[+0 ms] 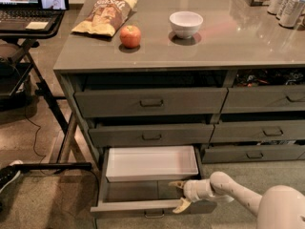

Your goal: Close bottom drawer

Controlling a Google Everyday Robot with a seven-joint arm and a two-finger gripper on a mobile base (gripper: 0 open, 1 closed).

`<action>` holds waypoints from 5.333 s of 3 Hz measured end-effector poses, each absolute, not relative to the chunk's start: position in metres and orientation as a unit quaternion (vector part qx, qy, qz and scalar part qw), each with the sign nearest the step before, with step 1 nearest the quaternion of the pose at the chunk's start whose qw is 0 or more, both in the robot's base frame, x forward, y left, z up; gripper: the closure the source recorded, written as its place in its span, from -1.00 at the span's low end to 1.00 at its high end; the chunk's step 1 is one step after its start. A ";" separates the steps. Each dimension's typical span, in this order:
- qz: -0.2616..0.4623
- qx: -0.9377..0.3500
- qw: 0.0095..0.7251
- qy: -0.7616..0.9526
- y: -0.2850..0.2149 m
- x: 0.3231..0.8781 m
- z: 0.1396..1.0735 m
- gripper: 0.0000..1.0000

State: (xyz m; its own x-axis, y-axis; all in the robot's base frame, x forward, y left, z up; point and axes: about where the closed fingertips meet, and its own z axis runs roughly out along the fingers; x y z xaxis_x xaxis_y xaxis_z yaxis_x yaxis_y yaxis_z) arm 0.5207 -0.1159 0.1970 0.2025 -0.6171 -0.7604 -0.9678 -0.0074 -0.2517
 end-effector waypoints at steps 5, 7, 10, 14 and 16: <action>0.138 -0.667 0.439 0.586 -0.122 0.576 0.262 1.00; 0.232 -0.647 0.357 0.633 -0.124 0.563 0.205 1.00; 0.273 -0.621 0.279 0.680 -0.132 0.558 0.170 0.16; 0.262 -0.615 0.325 0.669 -0.129 0.588 0.179 -1.00; 0.245 -0.621 0.346 0.659 -0.129 0.607 0.190 -1.00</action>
Offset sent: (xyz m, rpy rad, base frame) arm 0.0422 -0.0072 0.0319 -0.0145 -0.1114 -0.0751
